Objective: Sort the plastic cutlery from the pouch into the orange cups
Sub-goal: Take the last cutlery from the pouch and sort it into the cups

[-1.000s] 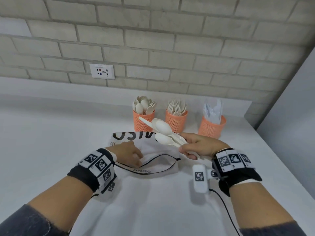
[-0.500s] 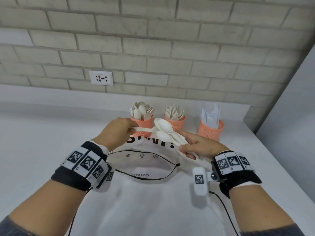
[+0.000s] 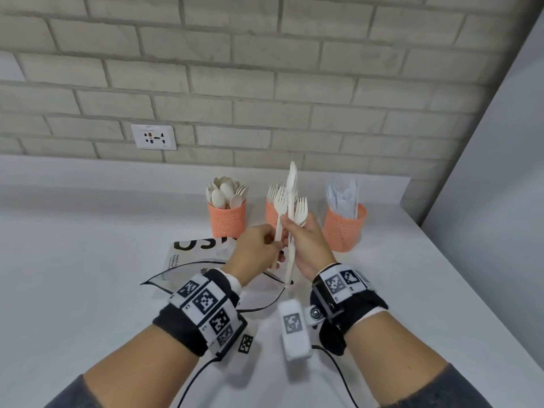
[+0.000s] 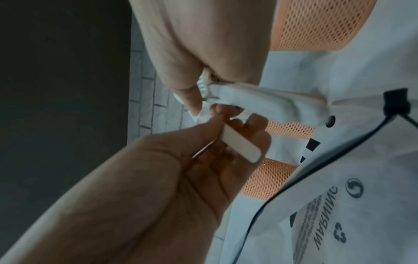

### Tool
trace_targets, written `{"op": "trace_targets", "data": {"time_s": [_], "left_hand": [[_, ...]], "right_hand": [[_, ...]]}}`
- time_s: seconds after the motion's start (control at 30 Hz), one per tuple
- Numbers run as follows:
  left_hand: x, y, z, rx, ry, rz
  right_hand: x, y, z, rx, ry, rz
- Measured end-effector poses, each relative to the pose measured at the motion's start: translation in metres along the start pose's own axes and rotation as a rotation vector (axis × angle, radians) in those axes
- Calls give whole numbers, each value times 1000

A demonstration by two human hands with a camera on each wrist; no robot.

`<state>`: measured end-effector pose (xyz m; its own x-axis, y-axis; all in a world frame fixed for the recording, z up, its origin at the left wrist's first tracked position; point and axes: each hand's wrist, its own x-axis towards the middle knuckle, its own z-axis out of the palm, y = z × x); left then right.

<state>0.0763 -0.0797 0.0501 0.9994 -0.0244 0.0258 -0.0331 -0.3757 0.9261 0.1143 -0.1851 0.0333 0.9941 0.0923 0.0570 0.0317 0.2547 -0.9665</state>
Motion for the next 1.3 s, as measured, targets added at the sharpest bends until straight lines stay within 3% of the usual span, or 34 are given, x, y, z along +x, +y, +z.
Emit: {"op": "trace_targets", "data": {"time_s": [0.17,0.33,0.53,0.73,0.9,1.03,1.17,1.23,1.3], "left_hand": [[2,-2,8,56,-123,-59],[-4,4,13,-297,-178,-138],[1,0,5,-812,-235,-136],[17,-4,9,-739,-17,-188],[24,-12,15,-791,59,-194],[28,-10,14,-904,38,-195],[30,-9,9,-896,34,-161],[35,-9,8,-882,100,-158],[38,-6,8,-866,154,-152]], "right_hand": [[-5,2,4,42,-2,17],[-9,4,7,76,-2,-3],[-11,3,9,-2,-160,-11],[-17,3,13,-366,-241,-124],[-16,1,1,-338,-347,-92],[-12,-2,-11,-389,-400,-87],[-10,-7,-22,-503,-280,-197],[-12,-13,-27,-588,-171,-309],[-17,-18,-26,-589,-171,-366]]}}
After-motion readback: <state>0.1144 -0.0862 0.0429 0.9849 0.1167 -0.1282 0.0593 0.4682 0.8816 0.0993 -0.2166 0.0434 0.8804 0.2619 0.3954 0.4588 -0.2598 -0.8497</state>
